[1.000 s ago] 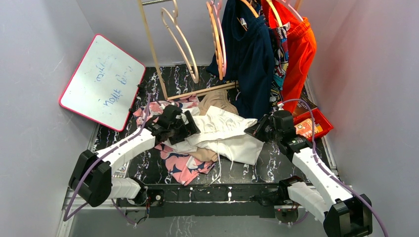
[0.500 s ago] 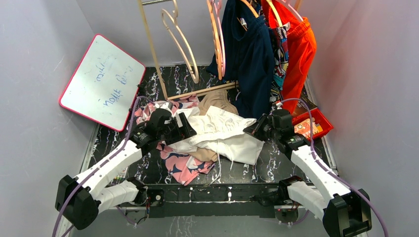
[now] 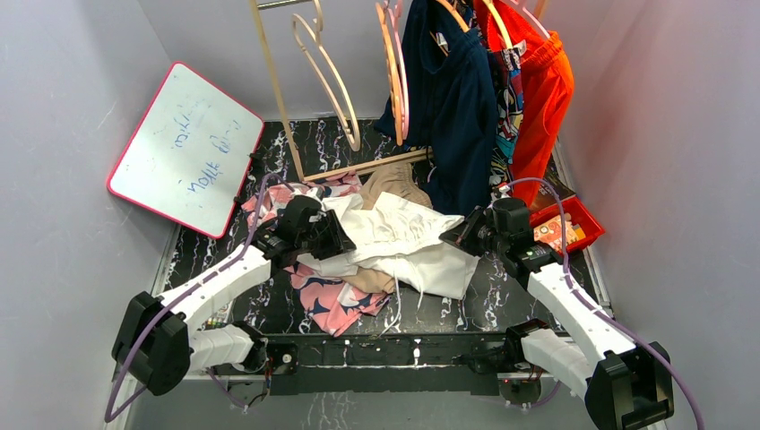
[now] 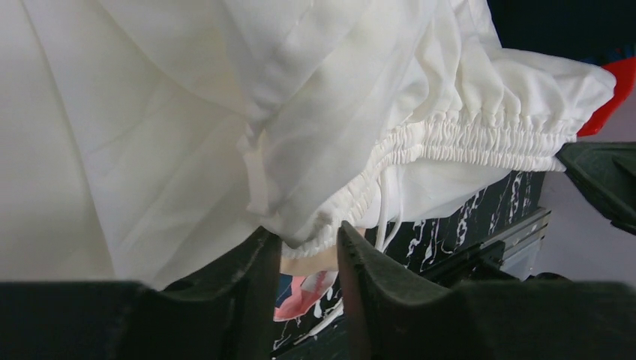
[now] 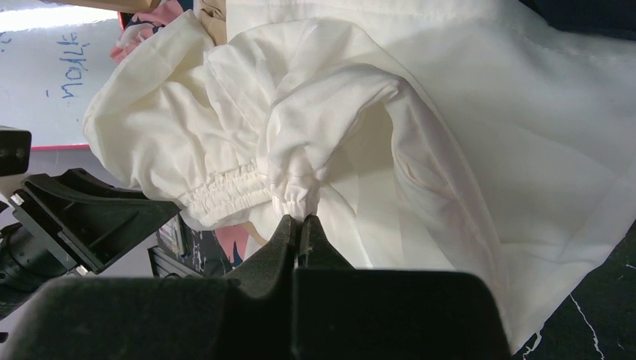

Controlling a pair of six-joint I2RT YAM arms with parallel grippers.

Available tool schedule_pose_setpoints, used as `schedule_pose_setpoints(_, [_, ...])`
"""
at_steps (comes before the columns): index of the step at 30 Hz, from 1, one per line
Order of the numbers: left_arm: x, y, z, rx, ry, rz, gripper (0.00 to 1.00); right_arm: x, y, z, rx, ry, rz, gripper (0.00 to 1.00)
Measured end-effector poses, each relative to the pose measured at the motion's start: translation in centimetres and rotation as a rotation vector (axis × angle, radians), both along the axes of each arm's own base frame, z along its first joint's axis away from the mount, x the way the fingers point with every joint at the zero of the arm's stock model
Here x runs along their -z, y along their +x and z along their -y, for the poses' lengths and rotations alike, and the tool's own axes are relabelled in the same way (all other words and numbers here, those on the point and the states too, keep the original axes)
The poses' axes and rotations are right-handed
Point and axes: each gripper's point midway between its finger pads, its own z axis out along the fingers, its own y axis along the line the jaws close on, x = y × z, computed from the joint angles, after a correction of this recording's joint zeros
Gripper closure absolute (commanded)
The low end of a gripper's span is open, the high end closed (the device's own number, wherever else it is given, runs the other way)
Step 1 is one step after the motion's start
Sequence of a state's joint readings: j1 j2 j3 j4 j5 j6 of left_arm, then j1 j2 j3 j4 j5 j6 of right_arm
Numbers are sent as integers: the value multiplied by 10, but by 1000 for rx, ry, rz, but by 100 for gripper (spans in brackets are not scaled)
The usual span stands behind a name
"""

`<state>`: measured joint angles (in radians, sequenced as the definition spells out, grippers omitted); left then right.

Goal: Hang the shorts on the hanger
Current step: Adjust the shorts at the center of the board.

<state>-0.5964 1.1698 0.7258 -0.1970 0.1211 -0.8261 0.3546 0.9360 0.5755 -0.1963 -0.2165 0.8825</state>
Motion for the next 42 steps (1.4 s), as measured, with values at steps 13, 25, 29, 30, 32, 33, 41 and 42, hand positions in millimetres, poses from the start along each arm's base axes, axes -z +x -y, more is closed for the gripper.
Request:
schedule_pose_setpoints(13, [0, 14, 9, -33, -10, -18, 71, -5, 4, -1, 4, 13, 23, 100])
schedule_pose_setpoints(25, [-19, 28, -9, -39, 129, 52, 2, -8, 6, -2, 4, 12, 41, 100])
schedule_pose_setpoints(29, [-46, 17, -27, 12, 205, 186, 4, -7, 7, -1, 2, 7, 45, 100])
schedule_pose_setpoints(30, [-49, 12, -27, 36, 231, 212, 6, -7, 7, -1, 2, 6, 45, 100])
schedule_pose_setpoints(32, [-50, 0, -24, 93, 290, 244, 9, -7, 7, -1, 1, 4, 47, 100])
schedule_pose_setpoints(33, [-46, -7, -20, 137, 333, 251, 11, -7, 7, -1, 1, 3, 48, 100])
schedule_pose_setpoints(41, [7, -22, -21, 293, 630, 187, 25, -6, 7, 0, 0, -3, 51, 100])
schedule_pose_setpoints(42, [11, -21, -23, 297, 653, 183, 24, -6, 7, 0, 0, -3, 51, 100])
